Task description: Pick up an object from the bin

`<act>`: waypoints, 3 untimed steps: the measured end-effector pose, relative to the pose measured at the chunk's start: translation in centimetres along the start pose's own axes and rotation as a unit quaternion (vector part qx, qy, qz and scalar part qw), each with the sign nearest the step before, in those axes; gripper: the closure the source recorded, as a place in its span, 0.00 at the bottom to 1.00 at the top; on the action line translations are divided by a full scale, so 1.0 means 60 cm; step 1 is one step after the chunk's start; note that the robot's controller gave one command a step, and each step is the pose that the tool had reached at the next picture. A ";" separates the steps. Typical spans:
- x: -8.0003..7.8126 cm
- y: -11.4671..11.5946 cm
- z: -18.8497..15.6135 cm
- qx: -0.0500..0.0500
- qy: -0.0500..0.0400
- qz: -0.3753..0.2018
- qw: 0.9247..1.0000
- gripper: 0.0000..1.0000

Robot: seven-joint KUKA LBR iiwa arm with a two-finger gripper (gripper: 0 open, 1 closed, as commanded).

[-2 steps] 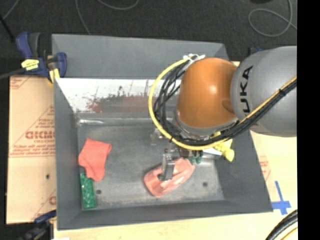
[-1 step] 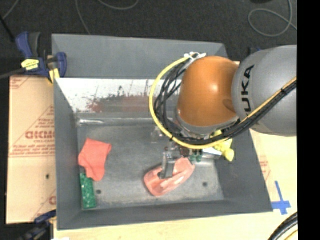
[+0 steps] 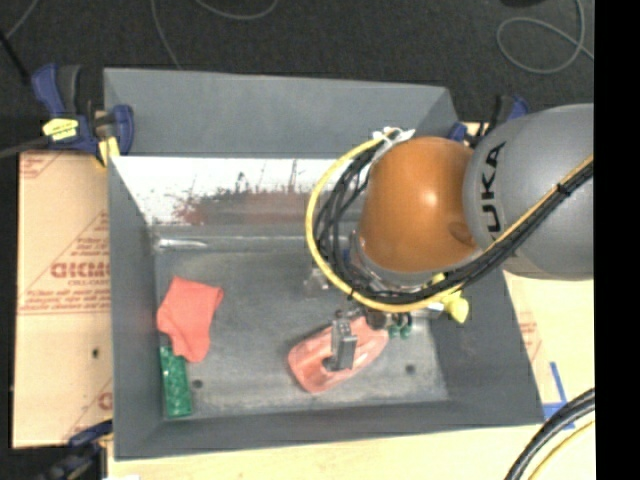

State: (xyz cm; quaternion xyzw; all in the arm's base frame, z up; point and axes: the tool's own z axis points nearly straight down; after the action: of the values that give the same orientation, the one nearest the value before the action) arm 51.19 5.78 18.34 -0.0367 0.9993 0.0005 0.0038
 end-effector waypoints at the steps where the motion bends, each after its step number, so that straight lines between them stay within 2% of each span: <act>1: 0.014 -0.035 0.048 0.000 0.002 -0.093 0.996 0.00; 2: 0.024 -0.080 0.087 0.000 0.000 -0.116 0.993 0.00; 3: 0.025 -0.104 0.106 0.001 0.001 -0.144 0.990 0.00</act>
Offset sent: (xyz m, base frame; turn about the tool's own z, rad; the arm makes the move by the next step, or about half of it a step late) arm -0.0147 -0.0630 -0.0659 -0.2478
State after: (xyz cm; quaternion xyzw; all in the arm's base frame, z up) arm 50.19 -0.53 11.97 -0.1805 0.9836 -0.0009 0.0026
